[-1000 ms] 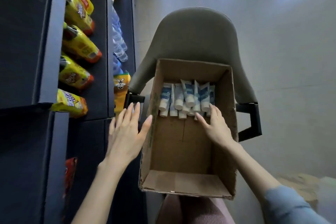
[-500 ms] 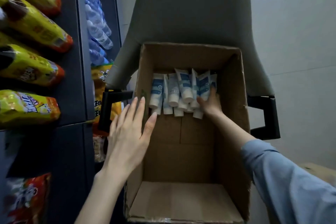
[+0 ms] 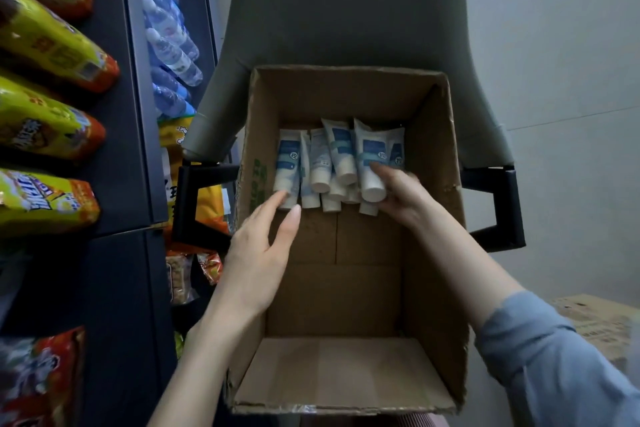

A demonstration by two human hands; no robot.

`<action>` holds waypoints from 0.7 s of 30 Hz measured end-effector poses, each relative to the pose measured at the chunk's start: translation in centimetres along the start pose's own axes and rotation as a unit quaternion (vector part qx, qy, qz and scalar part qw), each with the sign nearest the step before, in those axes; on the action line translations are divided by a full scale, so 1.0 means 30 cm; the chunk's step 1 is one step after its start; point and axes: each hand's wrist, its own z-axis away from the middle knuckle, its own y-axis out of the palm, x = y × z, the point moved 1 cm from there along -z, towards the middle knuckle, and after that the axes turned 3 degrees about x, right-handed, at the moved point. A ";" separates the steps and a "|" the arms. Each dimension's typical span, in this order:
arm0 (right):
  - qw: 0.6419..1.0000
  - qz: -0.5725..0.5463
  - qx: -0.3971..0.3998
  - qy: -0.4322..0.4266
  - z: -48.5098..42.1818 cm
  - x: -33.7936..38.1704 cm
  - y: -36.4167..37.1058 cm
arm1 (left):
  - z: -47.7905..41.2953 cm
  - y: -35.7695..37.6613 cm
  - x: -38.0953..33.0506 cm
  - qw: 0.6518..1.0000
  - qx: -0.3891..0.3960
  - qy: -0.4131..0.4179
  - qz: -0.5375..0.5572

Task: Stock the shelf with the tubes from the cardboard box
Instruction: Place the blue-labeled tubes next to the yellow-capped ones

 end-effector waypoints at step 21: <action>0.963 0.119 0.207 -0.124 0.333 -0.190 0.104 | -0.028 0.049 0.003 0.927 0.007 -0.049 0.373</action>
